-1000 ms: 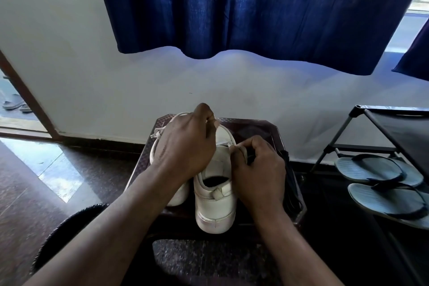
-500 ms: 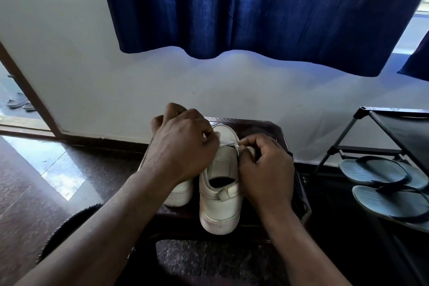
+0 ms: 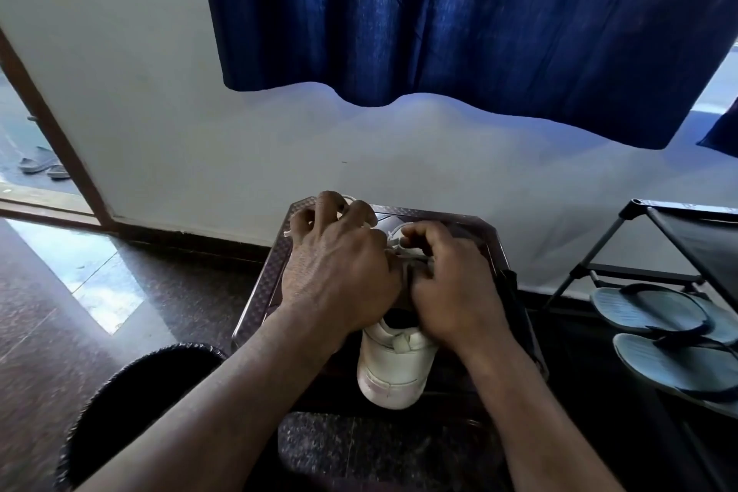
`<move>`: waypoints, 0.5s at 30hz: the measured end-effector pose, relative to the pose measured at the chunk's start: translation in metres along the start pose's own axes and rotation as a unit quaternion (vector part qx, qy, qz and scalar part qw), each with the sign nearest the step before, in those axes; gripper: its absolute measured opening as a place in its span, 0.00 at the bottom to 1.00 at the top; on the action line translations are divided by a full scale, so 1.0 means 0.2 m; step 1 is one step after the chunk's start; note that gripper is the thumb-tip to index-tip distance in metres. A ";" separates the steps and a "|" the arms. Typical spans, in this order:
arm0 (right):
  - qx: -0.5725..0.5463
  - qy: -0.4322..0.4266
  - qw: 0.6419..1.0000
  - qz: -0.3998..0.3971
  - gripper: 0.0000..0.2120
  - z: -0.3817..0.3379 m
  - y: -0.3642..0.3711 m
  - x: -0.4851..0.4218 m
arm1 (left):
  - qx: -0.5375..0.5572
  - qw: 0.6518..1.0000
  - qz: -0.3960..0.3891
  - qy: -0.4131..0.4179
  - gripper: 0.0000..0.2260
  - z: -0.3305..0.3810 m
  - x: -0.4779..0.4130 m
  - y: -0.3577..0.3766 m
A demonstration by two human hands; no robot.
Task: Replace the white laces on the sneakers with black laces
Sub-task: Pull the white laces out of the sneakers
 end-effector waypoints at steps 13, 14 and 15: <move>0.033 -0.004 0.998 0.054 0.05 0.06 0.02 0.01 | 0.020 0.999 0.043 -0.021 0.14 -0.03 0.00 0.03; 0.031 -0.008 0.997 0.073 0.05 0.07 0.03 0.01 | 0.020 0.999 0.046 -0.022 0.13 -0.03 -0.01 0.03; 0.018 -0.011 0.995 0.097 0.05 0.07 0.04 0.02 | 0.020 0.998 0.048 -0.022 0.13 -0.03 -0.01 0.04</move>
Point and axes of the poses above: each hand's wrist, its own x-axis away from the middle knuckle, its own y-axis out of the palm, z = x × y, the point moved 1 cm from there along -x, towards the middle knuckle, and after that the axes turned 13 degrees about -y, right-handed, at the moved point
